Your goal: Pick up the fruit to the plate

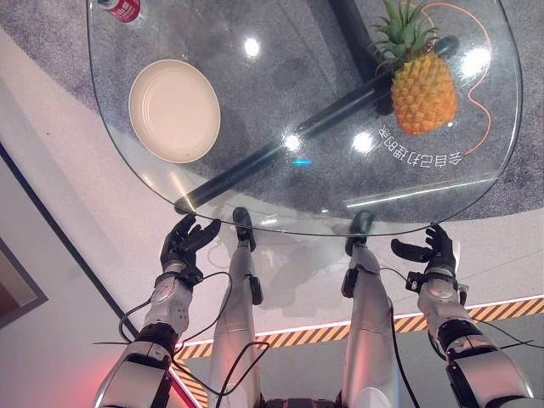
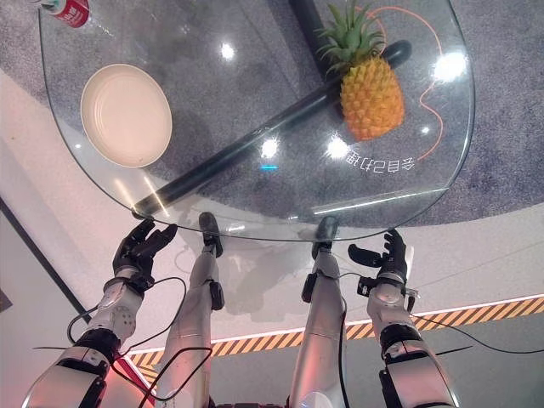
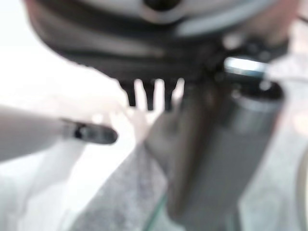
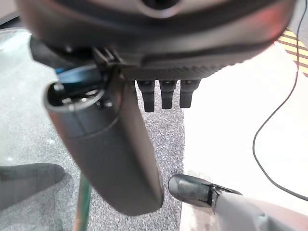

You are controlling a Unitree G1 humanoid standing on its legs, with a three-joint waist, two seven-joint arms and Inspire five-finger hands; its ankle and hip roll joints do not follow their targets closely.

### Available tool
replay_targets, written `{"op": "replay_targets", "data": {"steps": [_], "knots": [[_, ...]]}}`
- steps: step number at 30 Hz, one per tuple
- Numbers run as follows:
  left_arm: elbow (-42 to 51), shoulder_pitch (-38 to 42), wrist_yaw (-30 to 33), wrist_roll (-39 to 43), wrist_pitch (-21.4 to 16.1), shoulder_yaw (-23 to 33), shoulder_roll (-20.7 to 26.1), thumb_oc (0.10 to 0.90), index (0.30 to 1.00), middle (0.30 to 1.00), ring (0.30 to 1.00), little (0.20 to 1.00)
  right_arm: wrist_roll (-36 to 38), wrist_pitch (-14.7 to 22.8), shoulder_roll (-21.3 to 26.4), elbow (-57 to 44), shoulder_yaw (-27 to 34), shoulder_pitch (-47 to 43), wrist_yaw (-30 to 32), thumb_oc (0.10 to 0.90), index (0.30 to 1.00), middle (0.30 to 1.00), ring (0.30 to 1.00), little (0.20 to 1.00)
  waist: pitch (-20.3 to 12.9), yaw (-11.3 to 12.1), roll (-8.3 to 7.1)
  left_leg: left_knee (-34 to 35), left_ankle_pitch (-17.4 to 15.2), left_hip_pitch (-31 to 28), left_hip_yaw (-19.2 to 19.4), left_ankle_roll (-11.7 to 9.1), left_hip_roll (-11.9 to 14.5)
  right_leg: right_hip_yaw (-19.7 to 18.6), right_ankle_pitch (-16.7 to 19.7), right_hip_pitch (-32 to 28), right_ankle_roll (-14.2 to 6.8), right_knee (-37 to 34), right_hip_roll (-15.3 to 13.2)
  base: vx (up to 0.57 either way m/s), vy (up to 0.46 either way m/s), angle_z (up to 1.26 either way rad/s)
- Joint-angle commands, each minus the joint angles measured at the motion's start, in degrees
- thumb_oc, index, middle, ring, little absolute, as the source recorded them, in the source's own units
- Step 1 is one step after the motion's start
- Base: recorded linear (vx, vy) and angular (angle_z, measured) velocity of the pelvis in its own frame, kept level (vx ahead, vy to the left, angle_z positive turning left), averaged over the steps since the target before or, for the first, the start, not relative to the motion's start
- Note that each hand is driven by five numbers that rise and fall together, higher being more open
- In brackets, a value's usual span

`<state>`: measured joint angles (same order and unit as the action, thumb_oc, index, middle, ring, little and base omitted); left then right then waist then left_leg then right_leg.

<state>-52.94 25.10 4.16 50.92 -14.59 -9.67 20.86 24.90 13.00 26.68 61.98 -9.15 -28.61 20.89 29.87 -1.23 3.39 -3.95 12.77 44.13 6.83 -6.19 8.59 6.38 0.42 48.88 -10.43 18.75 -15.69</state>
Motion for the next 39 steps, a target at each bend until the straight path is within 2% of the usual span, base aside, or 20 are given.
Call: {"op": "replay_targets", "data": {"steps": [1, 9, 13, 14, 17, 18, 21, 24, 28, 31, 32, 35, 39], "knots": [[-7.62, 0.96, 5.95, -0.73, 0.37, 2.87, 5.08, 0.8, 0.9, 0.9, 0.9, 0.9, 0.61, 1.07, 4.22, -0.52, 0.78, 2.63, 4.92, 0.8, 0.9, 0.9, 0.9, 0.9, -0.08, 0.58, -1.92, -8.35, -7.23, 1.39, -4.4, -3.05, 1.98, 2.96, 7.68, 0.32, -1.2, -3.21, -0.81, 0.0, 0.0, 0.0], [-8.97, 1.32, 5.02, -0.84, 1.06, 2.27, 6.13, 0.8, 0.9, 0.9, 0.9, 0.9, 2.83, -1.47, 7.59, 4.83, 3.81, 3.07, 12.67, 0.8, 0.9, 0.9, 0.9, 0.9, -0.08, 0.69, -2.02, -7.42, -7.11, 0.67, -4.23, -2.75, 1.9, 3.4, 8.2, -0.3, -1.41, -4.1, -0.76, 0.0, 0.0, 0.0], [-9.37, 1.43, 4.67, -0.63, 1.14, 1.6, 6.8, 0.8, 0.9, 0.9, 0.9, 0.9, 5.54, -0.88, 10.55, 7.3, 6.46, 2.23, 17.93, 0.8, 0.9, 0.9, 0.9, 0.9, -0.08, 0.97, -1.96, -7.48, -7.3, 0.74, -4.35, -2.52, 1.81, 3.77, 8.41, -0.34, -1.61, -4.18, -0.96, 0.01, -0.029, 0.04], [-9.38, 1.51, 4.85, -0.84, 1.18, 1.26, 6.87, 0.8, 0.9, 0.9, 0.9, 0.9, 6.67, 0.65, 11.51, 7.89, 7.47, 1.84, 20.02, 0.8, 0.9, 0.9, 0.9, 0.9, -0.08, 1.07, -1.95, -7.54, -7.35, 0.77, -4.48, -2.45, 1.72, 3.85, 8.51, -0.38, -1.63, -4.25, -0.98, 0.02, -0.049, 0.03], [-9.28, 1.44, 5.0, -0.84, 1.35, 0.89, 6.99, 0.8, 0.9, 0.9, 0.9, 0.9, 6.3, 2.06, 13.03, 7.33, 8.55, 1.24, 22.84, 0.8, 0.9, 0.9, 0.9, 0.9, -0.08, 1.17, -1.97, -7.52, -7.38, 0.67, -4.6, -2.4, 1.63, 4.06, 8.73, -0.59, -1.78, -4.56, -1.07, 0.01, -0.013, 0.0], [-9.01, 1.49, 5.32, -0.76, 1.47, 0.56, 7.11, 0.8, 0.9, 0.9, 0.9, 0.9, 5.85, 3.1, 14.58, 5.54, 8.93, -0.17, 26.29, 0.8, 0.9, 0.9, 0.9, 0.9, -0.08, 1.22, -2.04, -7.43, -7.36, 0.69, -4.69, -2.39, 1.61, 4.17, 8.88, -0.62, -1.86, -4.75, -1.1, 0.0, 0.0, 0.0], [-8.41, 1.44, 5.71, -0.98, 1.67, 0.16, 7.28, 0.8, 0.9, 0.9, 0.9, 0.9, 4.99, 3.57, 16.58, 2.36, 9.27, -1.99, 31.49, 0.8, 0.9, 0.9, 0.9, 0.9, -0.08, 1.32, -2.16, -7.29, -7.34, 0.64, -4.77, -2.34, 1.45, 4.49, 8.99, -0.81, -1.91, -4.97, -1.15, 0.0, 0.0, 0.0], [-8.09, 1.49, 5.91, -1.08, 1.8, -0.04, 7.31, 0.8, 0.9, 0.9, 0.9, 0.9, 4.84, 3.67, 17.63, 0.1, 9.43, -3.22, 34.25, 0.8, 0.9, 0.9, 0.9, 0.9, -0.08, 1.31, -2.2, -7.0, -7.2, 0.61, -4.85, -2.35, 1.37, 4.6, 9.09, -0.84, -1.92, -5.15, -1.08, 0.0, 0.0, 0.0], [-6.41, 0.8, 6.69, -1.5, 2.09, -0.39, 7.35, 0.8, 0.9, 0.9, 0.9, 0.9, 8.62, 5.16, 18.86, -7.41, 9.83, -4.66, 39.16, 0.8, 0.9, 0.9, 0.9, 0.9, -0.08, 1.3, -2.37, -6.08, -6.94, 0.47, -4.93, -2.34, 1.34, 4.83, 9.28, -0.88, -1.89, -5.68, -0.98, 0.0, 0.0, 0.0], [-5.96, 0.34, 7.03, -1.07, 1.95, -0.55, 7.39, 0.8, 0.9, 0.9, 0.9, 0.9, 8.44, 6.41, 19.45, -13.14, 9.68, -4.94, 42.82, 0.8, 0.9, 0.9, 0.9, 0.9, -0.08, 1.14, -2.42, -5.81, -6.73, 0.59, -5.04, -2.31, 1.21, 4.83, 9.39, -0.68, -1.79, -5.73, -1.0, 0.0, 0.012, 0.0], [-5.54, -0.19, 7.25, -1.1, 1.74, -0.41, 7.09, 0.8, 0.9, 0.9, 0.9, 0.9, 7.58, 6.71, 19.73, -17.49, 9.65, -5.09, 45.56, 0.8, 0.9, 0.9, 0.9, 0.9, -0.08, 1.0, -2.41, -5.69, -6.7, 0.68, -5.05, -2.27, 1.08, 4.81, 9.4, -0.61, -1.75, -5.89, -1.0, 0.0, 0.044, 0.0], [-5.27, -0.88, 7.09, -1.05, 1.5, -0.25, 6.83, 0.8, 0.9, 0.9, 0.9, 0.9, 5.05, 9.3, 20.27, -22.38, 10.51, -5.88, 48.2, 0.8, 0.9, 0.9, 0.9, 0.9, -0.08, 0.93, -2.24, -5.4, -6.59, 0.53, -5.04, -2.22, 1.05, 4.71, 9.37, -0.63, -1.79, -5.99, -1.03, 0.01, 0.041, -0.01], [-5.06, -1.71, 6.57, -1.33, 1.34, 0.59, 5.94, 0.8, 0.9, 0.9, 0.9, 0.9, -6.19, 9.61, 20.61, -36.35, 10.97, -6.97, 52.48, 0.8, 0.9, 0.9, 0.9, 0.9, -0.08, 0.62, -1.8, -4.54, -6.18, 0.1, -4.92, -1.97, 0.76, 4.4, 9.23, -0.61, -1.84, -6.1, -1.02, 0.0, 0.062, -0.01]]}}
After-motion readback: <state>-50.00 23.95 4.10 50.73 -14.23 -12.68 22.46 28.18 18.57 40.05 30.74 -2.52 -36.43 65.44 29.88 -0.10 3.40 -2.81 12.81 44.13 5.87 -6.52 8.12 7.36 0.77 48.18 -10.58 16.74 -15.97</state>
